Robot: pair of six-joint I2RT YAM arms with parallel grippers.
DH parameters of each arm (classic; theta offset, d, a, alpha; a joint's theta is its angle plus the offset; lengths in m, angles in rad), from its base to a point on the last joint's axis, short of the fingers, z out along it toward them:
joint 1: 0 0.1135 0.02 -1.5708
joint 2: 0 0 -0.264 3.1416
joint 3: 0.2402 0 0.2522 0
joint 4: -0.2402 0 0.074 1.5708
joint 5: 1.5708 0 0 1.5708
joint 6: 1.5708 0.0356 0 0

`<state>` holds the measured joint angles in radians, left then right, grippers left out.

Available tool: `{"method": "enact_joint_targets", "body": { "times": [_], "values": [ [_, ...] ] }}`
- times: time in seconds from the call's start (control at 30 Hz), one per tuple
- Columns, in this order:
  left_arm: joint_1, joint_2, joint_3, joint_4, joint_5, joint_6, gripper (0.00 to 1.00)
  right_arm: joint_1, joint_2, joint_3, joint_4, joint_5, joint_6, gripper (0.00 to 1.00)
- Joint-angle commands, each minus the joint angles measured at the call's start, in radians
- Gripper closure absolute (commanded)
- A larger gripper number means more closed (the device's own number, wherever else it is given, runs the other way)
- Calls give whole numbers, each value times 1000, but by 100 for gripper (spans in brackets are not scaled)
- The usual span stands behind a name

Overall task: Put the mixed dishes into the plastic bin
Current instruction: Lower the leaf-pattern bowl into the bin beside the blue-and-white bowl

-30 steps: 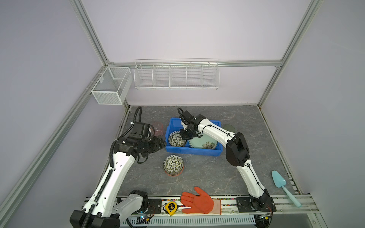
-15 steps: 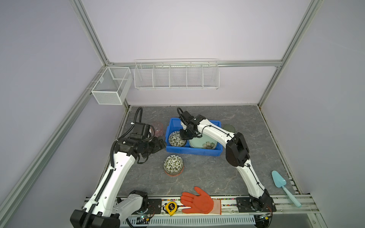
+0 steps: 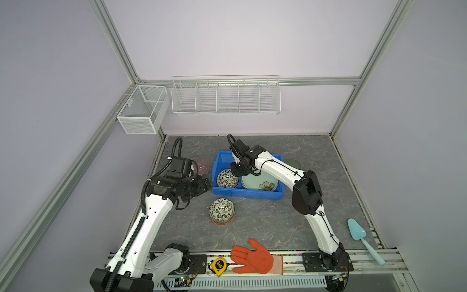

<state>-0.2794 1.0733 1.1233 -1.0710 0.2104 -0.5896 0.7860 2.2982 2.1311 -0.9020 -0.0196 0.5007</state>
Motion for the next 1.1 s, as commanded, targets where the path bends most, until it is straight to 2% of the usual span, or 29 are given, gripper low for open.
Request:
{"method": "enact_joint_targets", "body": {
  "times": [0.0,0.13,0.37,0.5,0.63,0.83,1.07],
  "values": [
    [7,-9,1,-2,7,-1,10,1,-35,-23,5,4,1,73],
    [7,-9,1,-1,8,0,10,2,-33,-43,8,-5,4,75],
    [7,-9,-7,5,9,-3,10,0,-51,-108,36,0,11,89],
    [7,-10,-11,4,8,-4,10,-2,-68,-165,77,-6,24,92],
    [8,-10,-14,6,8,-3,10,-3,-82,-202,107,-8,33,91],
    [6,-6,-16,10,12,-7,10,-3,-92,-204,126,-22,39,85],
    [7,-11,-20,9,10,-8,10,-2,-83,-229,193,-70,74,85]
  ]
}}
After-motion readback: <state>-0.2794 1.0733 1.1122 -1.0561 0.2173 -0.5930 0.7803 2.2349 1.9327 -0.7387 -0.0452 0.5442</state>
